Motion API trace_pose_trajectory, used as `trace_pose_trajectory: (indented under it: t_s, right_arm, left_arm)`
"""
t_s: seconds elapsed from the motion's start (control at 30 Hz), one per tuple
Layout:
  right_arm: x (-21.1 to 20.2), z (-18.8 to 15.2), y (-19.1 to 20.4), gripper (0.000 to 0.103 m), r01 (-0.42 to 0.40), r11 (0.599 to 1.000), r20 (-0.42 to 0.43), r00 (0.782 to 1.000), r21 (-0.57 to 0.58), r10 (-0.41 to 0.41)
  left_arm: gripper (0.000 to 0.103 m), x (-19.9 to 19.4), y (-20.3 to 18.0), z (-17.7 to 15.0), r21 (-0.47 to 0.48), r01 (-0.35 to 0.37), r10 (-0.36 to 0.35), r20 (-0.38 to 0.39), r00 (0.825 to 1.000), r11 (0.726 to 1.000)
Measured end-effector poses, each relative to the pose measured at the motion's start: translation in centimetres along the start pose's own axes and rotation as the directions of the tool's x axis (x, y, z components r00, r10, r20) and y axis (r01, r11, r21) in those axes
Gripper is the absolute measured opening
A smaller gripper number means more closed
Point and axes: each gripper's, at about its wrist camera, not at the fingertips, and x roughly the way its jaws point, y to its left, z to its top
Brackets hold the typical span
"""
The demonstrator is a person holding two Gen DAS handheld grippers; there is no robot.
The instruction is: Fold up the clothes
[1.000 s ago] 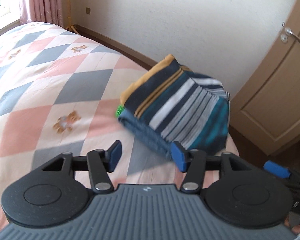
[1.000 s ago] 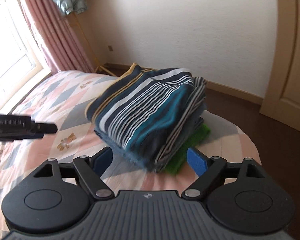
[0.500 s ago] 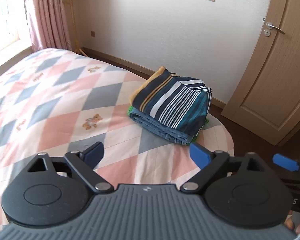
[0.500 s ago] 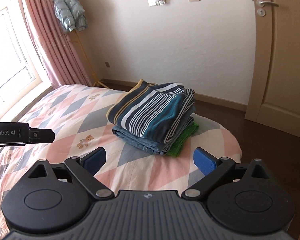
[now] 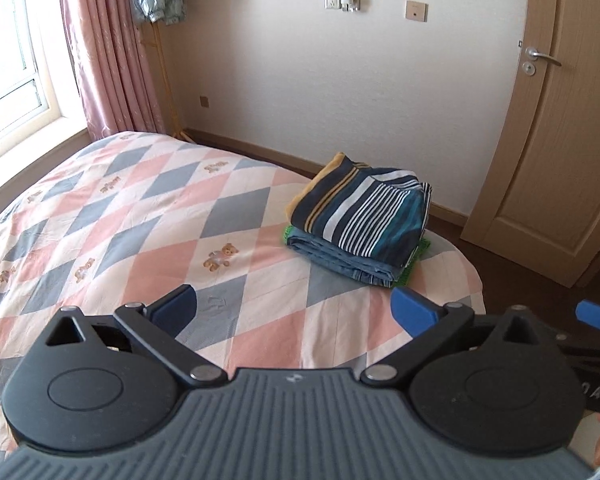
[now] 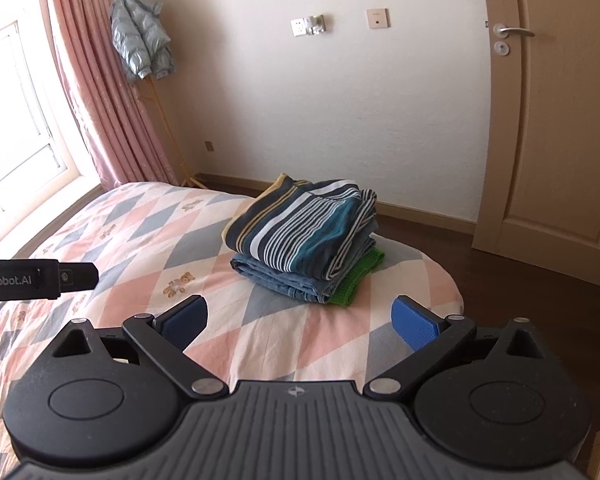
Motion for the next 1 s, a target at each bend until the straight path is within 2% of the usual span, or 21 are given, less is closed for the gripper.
trace_pose_trajectory:
  t_s: [0.27, 0.4, 0.47, 0.57, 0.73, 1.0]
  right_arm:
    - [-0.5, -0.8, 2.4, 0.103, 0.099, 0.993, 0.027, 0.995, -0.071, -0.097]
    - [-0.6, -1.1, 2.6, 0.103, 0.117, 0.993, 0.051, 0.992, -0.001, -0.117]
    - [-0.6, -1.1, 2.4, 0.103, 0.086, 0.994, 0.05, 0.995, 0.063, -0.089]
    - [0.0, -0.6, 2.0, 0.103, 0.058, 0.991, -0.005, 0.998, 0.122, -0.058]
    - [1.7, -0.4, 2.8, 0.103, 0.114, 0.992, -0.071, 0.991, 0.048, -0.111]
    - [5.7, 0.2, 2.9, 0.103, 0.134, 0.991, -0.152, 0.98, 0.005, -0.131]
  left_arm:
    - [0.102, -1.6, 0.8, -1.3, 0.05, -0.041, 0.038, 0.05, 0.998, 0.998]
    - [0.102, -1.5, 1.5, -1.9, 0.063, 0.006, -0.007, 0.02, 1.0, 0.998]
    - [0.102, -1.3, 1.9, -2.3, 0.059, 0.027, -0.027, 0.009, 1.0, 0.998]
    - [0.102, -0.7, 2.0, -2.6, 0.067, 0.034, -0.034, 0.0, 0.999, 0.997]
    - [0.102, 1.2, 1.8, -2.7, 0.087, 0.02, -0.016, -0.041, 0.999, 0.996]
    - [0.102, 4.7, 1.5, -1.6, 0.094, -0.008, 0.016, -0.078, 0.997, 0.996]
